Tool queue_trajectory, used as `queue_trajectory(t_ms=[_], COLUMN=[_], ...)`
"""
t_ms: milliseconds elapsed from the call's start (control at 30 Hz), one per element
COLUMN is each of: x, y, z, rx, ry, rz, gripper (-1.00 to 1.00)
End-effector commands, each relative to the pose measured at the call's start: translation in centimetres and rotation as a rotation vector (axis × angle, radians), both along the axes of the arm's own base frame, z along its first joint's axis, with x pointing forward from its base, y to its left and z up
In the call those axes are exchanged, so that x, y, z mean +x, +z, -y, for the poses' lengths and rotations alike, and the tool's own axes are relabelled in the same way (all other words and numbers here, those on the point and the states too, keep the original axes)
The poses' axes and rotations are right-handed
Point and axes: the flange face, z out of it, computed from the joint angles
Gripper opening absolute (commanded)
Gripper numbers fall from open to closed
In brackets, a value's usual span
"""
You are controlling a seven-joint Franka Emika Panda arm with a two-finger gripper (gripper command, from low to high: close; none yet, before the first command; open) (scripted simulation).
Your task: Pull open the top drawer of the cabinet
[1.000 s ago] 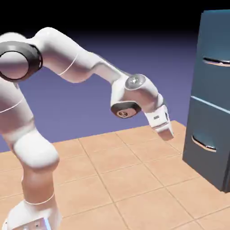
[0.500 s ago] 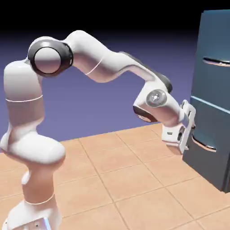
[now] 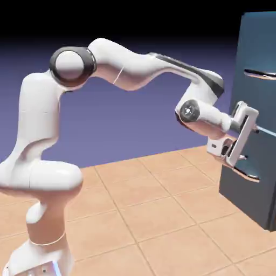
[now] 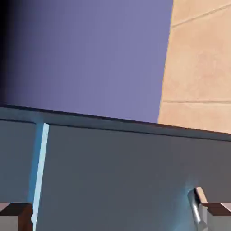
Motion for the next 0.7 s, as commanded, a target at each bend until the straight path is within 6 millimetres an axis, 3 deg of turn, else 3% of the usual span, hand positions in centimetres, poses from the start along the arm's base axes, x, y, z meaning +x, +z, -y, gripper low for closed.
queue_trajectory(t_ms=[0, 167, 333, 400, 633, 667], x=[0.3, 1.5, 1.8, 1.8, 6.8, 6.8], y=[0.9, 6.3, 12.7, 13.0, 13.0, 13.0], z=[-0.5, -4.0, -9.3, -9.6, -9.6, -9.6], rx=[0.008, 0.046, 0.094, 0.096, 0.096, 0.096], ry=[-0.008, -0.026, 0.0, 0.003, 0.003, 0.003], rz=[0.033, 0.213, 0.417, 0.428, 0.428, 0.428], gripper=[0.0, 0.0, 0.0, 0.0, 0.0, -1.0])
